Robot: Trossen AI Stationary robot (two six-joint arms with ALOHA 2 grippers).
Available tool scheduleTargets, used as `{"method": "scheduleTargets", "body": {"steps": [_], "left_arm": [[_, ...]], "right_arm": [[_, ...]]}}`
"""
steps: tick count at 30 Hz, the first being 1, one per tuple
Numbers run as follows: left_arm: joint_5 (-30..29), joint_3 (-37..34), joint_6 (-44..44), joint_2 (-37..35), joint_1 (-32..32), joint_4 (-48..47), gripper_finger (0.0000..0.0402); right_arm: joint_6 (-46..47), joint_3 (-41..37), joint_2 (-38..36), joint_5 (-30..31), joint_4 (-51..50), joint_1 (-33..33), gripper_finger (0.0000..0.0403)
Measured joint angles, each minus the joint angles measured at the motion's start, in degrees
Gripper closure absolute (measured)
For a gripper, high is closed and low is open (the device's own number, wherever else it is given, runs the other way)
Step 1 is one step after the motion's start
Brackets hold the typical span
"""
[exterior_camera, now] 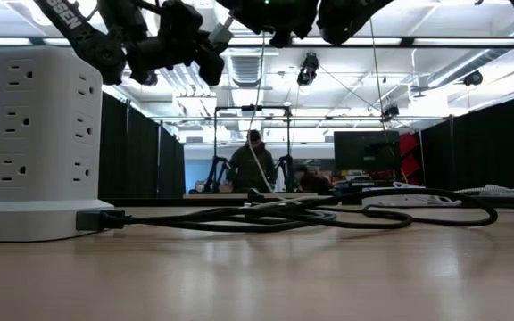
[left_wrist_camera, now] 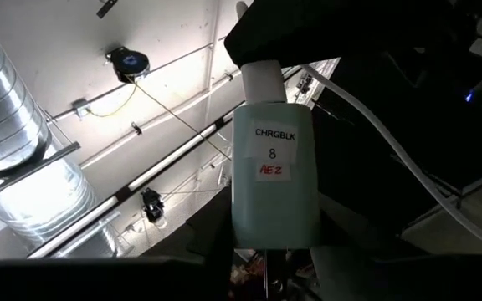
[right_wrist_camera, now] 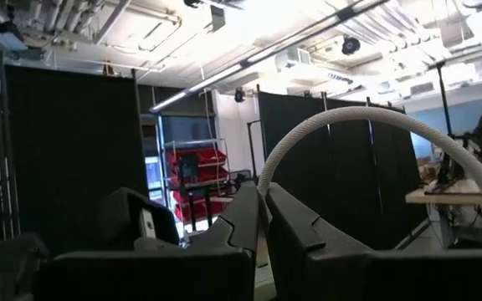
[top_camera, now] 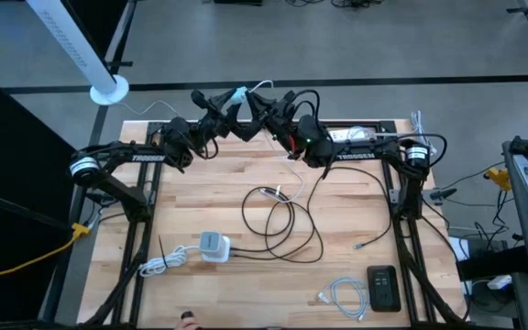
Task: Plug in charger cables
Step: Insert the white charger cable into the white charger adapter
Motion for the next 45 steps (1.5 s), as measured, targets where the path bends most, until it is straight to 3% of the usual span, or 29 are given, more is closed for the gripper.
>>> {"method": "scheduleTargets", "body": {"steps": [17,30,39,45], "left_arm": [[-1.2,0.6,-10.1,0.1,0.1,-4.7,0.0292],[1.5,0.7,-25.4,-0.4,1.4,-13.0,0.0292],[15.4,0.8,-32.3,-5.0,5.9,-26.8,0.0292],[26.9,1.2,-35.7,-10.7,9.9,-40.2,0.0292]], "right_arm": [[-19.3,-0.1,1.2,-2.0,-0.5,0.1,0.0403],[-34.5,-0.1,1.3,-4.2,-5.4,0.1,0.0403],[-35.1,-0.2,1.2,-4.6,-8.6,-0.2,0.0403],[-30.6,-0.2,0.4,-7.2,-12.8,-1.1,0.0403]]}}
